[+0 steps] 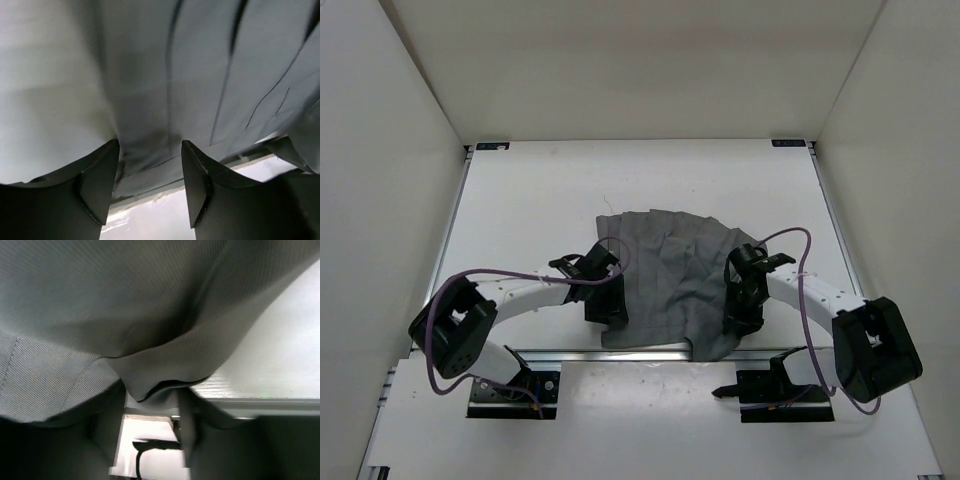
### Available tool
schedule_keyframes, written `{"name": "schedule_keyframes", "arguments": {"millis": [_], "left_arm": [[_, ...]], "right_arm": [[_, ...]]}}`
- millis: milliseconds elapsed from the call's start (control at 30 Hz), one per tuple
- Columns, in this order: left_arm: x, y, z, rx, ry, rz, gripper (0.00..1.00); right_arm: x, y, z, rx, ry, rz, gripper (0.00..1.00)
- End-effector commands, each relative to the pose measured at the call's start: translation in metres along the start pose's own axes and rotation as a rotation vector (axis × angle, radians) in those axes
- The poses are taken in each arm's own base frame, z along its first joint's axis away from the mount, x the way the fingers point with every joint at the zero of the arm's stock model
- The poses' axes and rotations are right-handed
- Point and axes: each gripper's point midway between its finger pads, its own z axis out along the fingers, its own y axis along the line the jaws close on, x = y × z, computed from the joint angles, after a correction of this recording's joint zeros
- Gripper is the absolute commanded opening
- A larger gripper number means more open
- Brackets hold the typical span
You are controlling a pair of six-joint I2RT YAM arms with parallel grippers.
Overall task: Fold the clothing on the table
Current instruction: Flatten the skirt out
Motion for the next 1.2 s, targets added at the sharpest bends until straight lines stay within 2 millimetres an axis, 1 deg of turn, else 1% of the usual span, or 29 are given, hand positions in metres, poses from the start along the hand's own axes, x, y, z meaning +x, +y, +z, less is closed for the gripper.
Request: {"name": "schedule_keyframes", "arguments": {"millis": [0, 33, 67, 100, 133, 167, 200, 233, 300, 333, 367, 400, 433, 467, 500, 533, 600, 633, 667, 700, 733, 767, 800, 833, 867, 967, 1033, 1133, 1167], "left_arm": [[-0.003, 0.016, 0.011, -0.114, -0.018, 0.051, 0.64], [0.002, 0.018, 0.016, -0.115, 0.000, 0.066, 0.59], [0.005, 0.022, 0.018, -0.120, 0.016, 0.066, 0.52], [0.008, 0.025, 0.023, -0.129, 0.030, 0.065, 0.44], [0.008, 0.028, 0.025, -0.131, 0.038, 0.071, 0.27], [0.009, 0.034, 0.027, -0.146, 0.051, 0.061, 0.11], [0.001, 0.041, 0.027, -0.168, 0.041, 0.047, 0.01], [-0.001, 0.045, 0.027, -0.171, 0.041, 0.041, 0.00], [-0.015, 0.057, 0.020, -0.180, 0.012, 0.002, 0.00], [-0.024, 0.061, 0.017, -0.177, -0.006, -0.014, 0.00], [-0.029, 0.070, 0.012, -0.189, -0.015, -0.032, 0.00], [-0.035, 0.072, 0.007, -0.178, -0.026, -0.046, 0.00], [-0.039, 0.072, 0.003, -0.170, -0.050, -0.050, 0.00], [-0.042, 0.072, 0.001, -0.151, -0.066, -0.063, 0.00], [-0.039, 0.072, 0.000, -0.141, -0.060, -0.067, 0.02], [-0.041, 0.071, -0.002, -0.128, -0.073, -0.076, 0.10], [-0.043, 0.069, -0.002, -0.105, -0.087, -0.079, 0.20], [-0.044, 0.068, -0.003, -0.097, -0.082, -0.076, 0.32], [-0.045, 0.068, -0.004, -0.095, -0.081, -0.080, 0.40], [-0.045, 0.068, -0.005, -0.093, -0.079, -0.083, 0.48], [-0.044, 0.068, -0.006, -0.087, -0.073, -0.086, 0.54], [-0.048, 0.065, -0.010, -0.072, -0.090, -0.092, 0.59], [-0.048, 0.064, -0.011, -0.066, -0.095, -0.098, 0.61], [-0.047, 0.063, -0.013, -0.063, -0.104, -0.102, 0.66], [-0.047, 0.061, -0.016, -0.058, -0.114, -0.106, 0.71], [-0.039, 0.063, -0.016, -0.064, -0.102, -0.111, 0.72], [-0.031, 0.063, -0.014, -0.066, -0.083, -0.121, 0.72], [-0.017, 0.065, -0.005, -0.074, -0.047, -0.126, 0.70], [-0.017, 0.062, -0.003, -0.074, -0.044, -0.122, 0.68]], "right_arm": [[-0.025, 0.012, 0.011, -0.028, -0.059, -0.025, 0.26], [-0.032, 0.015, 0.012, -0.035, -0.062, -0.044, 0.06], [-0.037, 0.015, 0.013, -0.030, -0.064, -0.044, 0.01], [-0.047, 0.019, 0.011, -0.032, -0.073, -0.056, 0.00], [-0.056, 0.016, 0.011, -0.014, -0.084, -0.075, 0.00], [-0.073, 0.017, 0.006, -0.005, -0.103, -0.094, 0.00], [-0.094, 0.018, -0.001, 0.022, -0.132, -0.127, 0.00], [-0.104, 0.015, -0.004, 0.047, -0.146, -0.134, 0.00], [-0.148, 0.017, -0.023, 0.093, -0.210, -0.171, 0.00], [-0.155, 0.007, -0.026, 0.126, -0.206, -0.158, 0.00], [-0.173, 0.010, -0.037, 0.137, -0.237, -0.173, 0.03], [-0.187, 0.007, -0.047, 0.165, -0.262, -0.175, 0.17], [-0.193, 0.009, -0.054, 0.179, -0.274, -0.179, 0.33], [-0.198, 0.007, -0.060, 0.174, -0.286, -0.175, 0.41], [-0.194, 0.007, -0.061, 0.166, -0.283, -0.176, 0.43], [-0.193, 0.005, -0.061, 0.157, -0.287, -0.159, 0.48], [-0.187, 0.007, -0.055, 0.097, -0.290, -0.167, 0.48], [-0.181, 0.003, -0.048, 0.084, -0.284, -0.155, 0.48], [-0.169, 0.003, -0.037, 0.046, -0.248, -0.160, 0.49], [-0.170, 0.008, -0.036, 0.012, -0.255, -0.152, 0.49], [-0.163, 0.011, -0.029, -0.010, -0.237, -0.154, 0.49], [-0.154, 0.012, -0.020, -0.020, -0.221, -0.161, 0.49], [-0.153, 0.016, -0.021, -0.033, -0.229, -0.156, 0.49], [-0.147, 0.016, -0.014, -0.037, -0.220, -0.156, 0.50], [-0.145, 0.019, -0.010, -0.049, -0.224, -0.155, 0.54], [-0.137, 0.029, 0.001, -0.107, -0.200, -0.142, 0.56], [-0.131, 0.038, 0.003, -0.143, -0.183, -0.148, 0.56], [-0.119, 0.046, 0.012, -0.151, -0.154, -0.157, 0.56], [-0.114, 0.045, 0.014, -0.146, -0.144, -0.140, 0.56]]}}
